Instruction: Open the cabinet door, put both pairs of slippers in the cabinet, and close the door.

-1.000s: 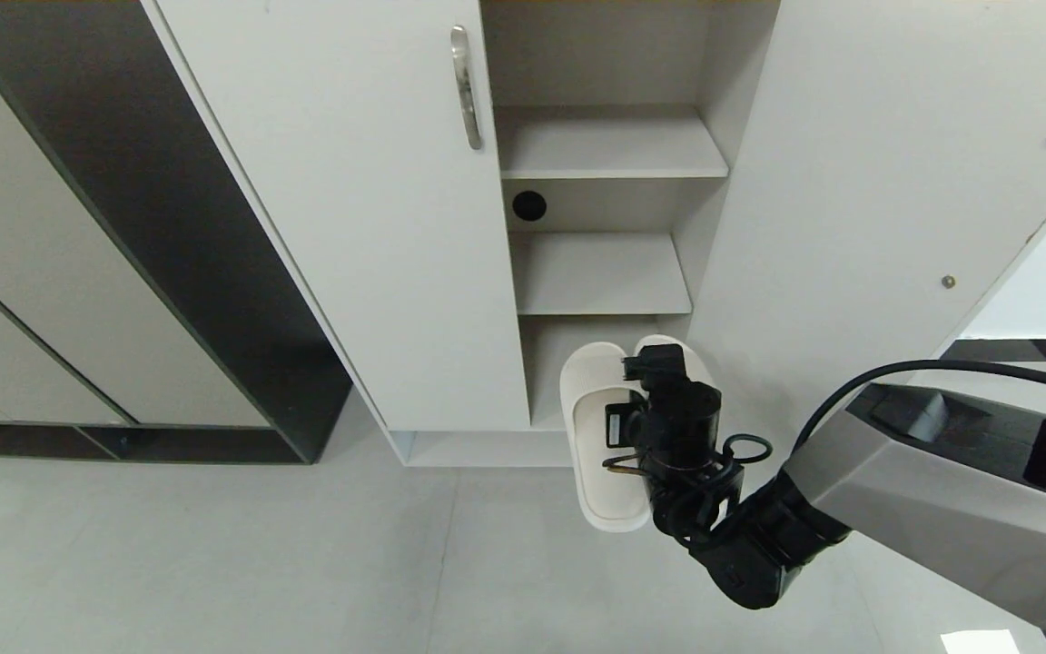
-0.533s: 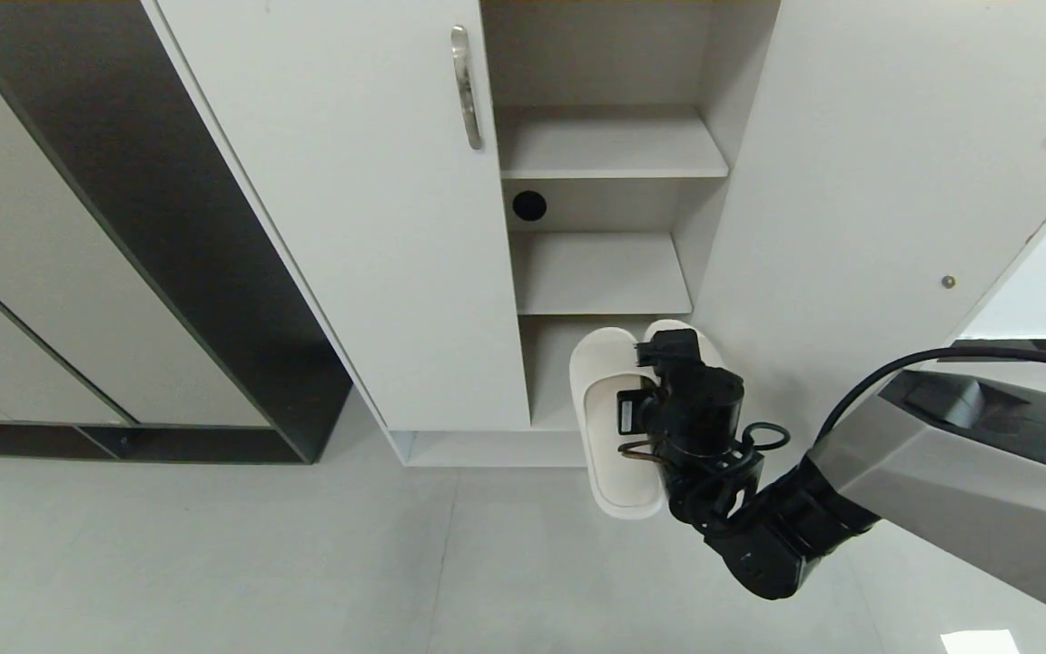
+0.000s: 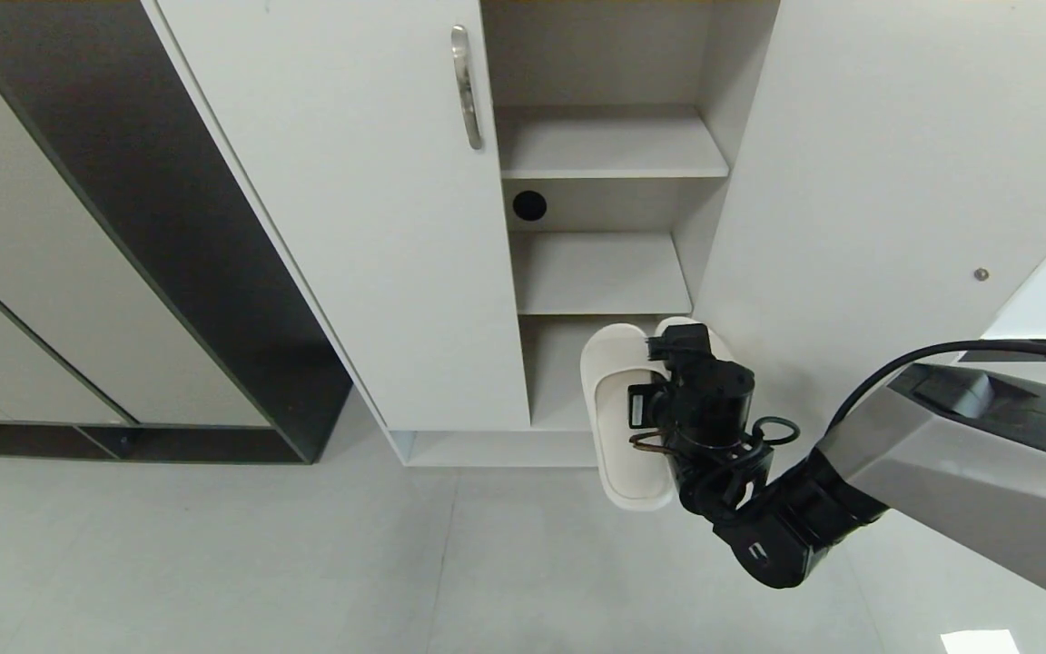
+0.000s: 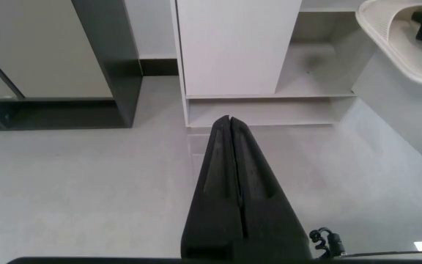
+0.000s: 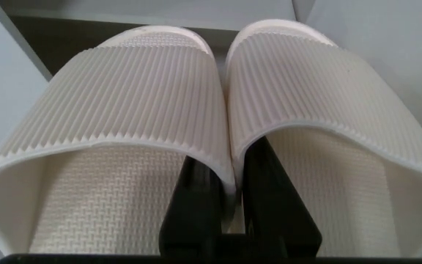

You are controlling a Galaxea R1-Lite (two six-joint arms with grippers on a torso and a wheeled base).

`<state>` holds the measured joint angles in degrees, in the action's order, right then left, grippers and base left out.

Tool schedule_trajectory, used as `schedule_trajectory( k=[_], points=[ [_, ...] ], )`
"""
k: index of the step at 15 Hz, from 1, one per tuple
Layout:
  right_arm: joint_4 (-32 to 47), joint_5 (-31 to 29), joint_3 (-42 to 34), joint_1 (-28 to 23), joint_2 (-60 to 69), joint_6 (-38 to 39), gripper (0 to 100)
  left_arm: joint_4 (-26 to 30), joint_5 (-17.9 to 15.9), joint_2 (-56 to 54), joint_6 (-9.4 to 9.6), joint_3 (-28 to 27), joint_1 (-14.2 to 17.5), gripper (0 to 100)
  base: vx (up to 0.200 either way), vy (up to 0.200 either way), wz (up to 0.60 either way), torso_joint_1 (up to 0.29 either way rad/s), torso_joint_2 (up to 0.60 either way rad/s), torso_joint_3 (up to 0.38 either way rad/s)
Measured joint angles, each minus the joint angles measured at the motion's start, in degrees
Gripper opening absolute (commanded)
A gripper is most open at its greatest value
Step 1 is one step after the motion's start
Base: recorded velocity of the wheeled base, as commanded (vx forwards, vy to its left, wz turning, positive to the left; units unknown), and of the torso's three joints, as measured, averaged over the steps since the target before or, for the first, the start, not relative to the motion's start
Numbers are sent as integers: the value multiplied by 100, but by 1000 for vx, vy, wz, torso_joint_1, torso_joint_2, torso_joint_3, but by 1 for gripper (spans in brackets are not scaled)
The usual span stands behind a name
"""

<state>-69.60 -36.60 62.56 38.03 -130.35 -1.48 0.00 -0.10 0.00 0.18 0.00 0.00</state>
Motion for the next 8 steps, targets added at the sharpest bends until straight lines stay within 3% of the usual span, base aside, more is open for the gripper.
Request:
schedule_trajectory(
  k=[8],
  points=[
    [328,41,105,121,0,4,0,0,0,0,2,0,0,0,0,0,0,0,0,0]
  ],
)
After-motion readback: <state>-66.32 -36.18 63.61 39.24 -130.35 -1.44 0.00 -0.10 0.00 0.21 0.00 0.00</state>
